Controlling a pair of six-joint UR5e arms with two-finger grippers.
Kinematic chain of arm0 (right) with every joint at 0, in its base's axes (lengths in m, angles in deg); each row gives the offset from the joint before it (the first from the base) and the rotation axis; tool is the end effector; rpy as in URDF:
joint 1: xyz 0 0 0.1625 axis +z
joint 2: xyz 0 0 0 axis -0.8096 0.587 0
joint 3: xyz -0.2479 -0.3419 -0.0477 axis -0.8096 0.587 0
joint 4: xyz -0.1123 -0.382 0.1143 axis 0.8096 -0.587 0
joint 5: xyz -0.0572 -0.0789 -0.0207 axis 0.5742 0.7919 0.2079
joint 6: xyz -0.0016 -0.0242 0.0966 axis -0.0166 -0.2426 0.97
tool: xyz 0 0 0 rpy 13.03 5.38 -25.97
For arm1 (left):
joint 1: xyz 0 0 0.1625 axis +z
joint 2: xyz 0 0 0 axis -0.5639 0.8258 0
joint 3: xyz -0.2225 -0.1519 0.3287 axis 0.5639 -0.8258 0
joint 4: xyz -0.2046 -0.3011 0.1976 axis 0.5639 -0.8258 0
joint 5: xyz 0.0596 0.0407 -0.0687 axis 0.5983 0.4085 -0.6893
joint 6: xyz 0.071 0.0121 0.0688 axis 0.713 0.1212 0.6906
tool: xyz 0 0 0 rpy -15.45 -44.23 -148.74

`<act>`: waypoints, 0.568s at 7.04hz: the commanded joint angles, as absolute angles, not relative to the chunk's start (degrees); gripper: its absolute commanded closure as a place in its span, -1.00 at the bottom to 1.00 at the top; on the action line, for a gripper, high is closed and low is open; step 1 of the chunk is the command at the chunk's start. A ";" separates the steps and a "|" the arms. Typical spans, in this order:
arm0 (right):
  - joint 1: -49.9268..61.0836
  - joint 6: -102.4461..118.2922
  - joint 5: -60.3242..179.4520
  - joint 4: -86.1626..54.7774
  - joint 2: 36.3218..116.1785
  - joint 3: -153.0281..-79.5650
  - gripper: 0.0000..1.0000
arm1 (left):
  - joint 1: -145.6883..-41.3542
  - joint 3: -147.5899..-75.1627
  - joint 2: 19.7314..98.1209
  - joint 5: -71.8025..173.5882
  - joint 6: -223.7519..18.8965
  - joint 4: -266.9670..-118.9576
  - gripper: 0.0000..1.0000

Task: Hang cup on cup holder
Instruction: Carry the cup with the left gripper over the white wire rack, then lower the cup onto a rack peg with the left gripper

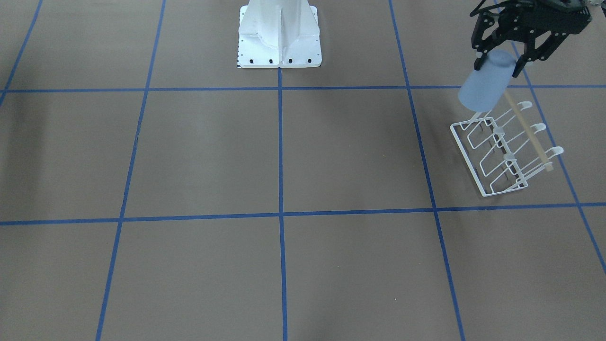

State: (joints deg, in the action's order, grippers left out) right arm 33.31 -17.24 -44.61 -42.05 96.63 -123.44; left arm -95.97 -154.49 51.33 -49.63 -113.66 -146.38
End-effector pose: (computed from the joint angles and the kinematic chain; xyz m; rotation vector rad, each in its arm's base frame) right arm 0.0510 -0.4829 0.6052 -0.0203 -0.6519 -0.1717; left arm 0.1370 -0.4230 0.2630 0.2941 0.7594 0.2140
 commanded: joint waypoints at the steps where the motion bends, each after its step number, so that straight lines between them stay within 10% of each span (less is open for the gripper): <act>1: 33.31 -16.75 -44.68 -39.50 97.93 -123.32 -1.00 | -100.14 -146.48 51.99 -53.16 -109.41 -150.92 1.00; 4: 33.31 -16.75 -44.68 -39.40 98.02 -123.32 -1.00 | -103.05 -136.01 54.62 -54.13 -106.71 -156.83 1.00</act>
